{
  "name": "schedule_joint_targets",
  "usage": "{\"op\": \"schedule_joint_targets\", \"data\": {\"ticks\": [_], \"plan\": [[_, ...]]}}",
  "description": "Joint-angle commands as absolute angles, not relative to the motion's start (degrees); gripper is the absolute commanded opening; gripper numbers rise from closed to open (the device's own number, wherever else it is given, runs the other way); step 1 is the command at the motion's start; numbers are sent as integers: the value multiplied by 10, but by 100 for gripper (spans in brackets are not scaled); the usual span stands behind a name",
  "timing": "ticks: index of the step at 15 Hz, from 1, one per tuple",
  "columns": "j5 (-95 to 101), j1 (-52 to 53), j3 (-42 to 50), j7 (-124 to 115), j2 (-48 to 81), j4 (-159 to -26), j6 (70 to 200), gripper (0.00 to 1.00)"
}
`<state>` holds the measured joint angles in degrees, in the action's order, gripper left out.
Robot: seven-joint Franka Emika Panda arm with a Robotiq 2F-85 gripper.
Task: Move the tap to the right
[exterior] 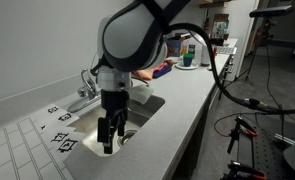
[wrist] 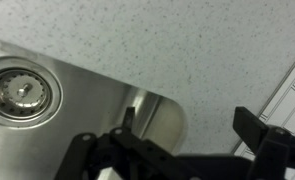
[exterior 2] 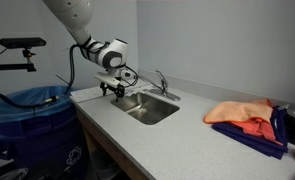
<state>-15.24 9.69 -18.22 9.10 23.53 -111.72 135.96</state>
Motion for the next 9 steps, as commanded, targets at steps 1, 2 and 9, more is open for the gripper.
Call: {"op": "schedule_joint_targets", "data": {"ticks": [1,2,9], "plan": [[-133,104,-177,106,175,-1136,1359,100],[-127,104,-176,109,170,-1129,1361,100],[-88,108,-153,94,218,-1023,1435,100]]}}
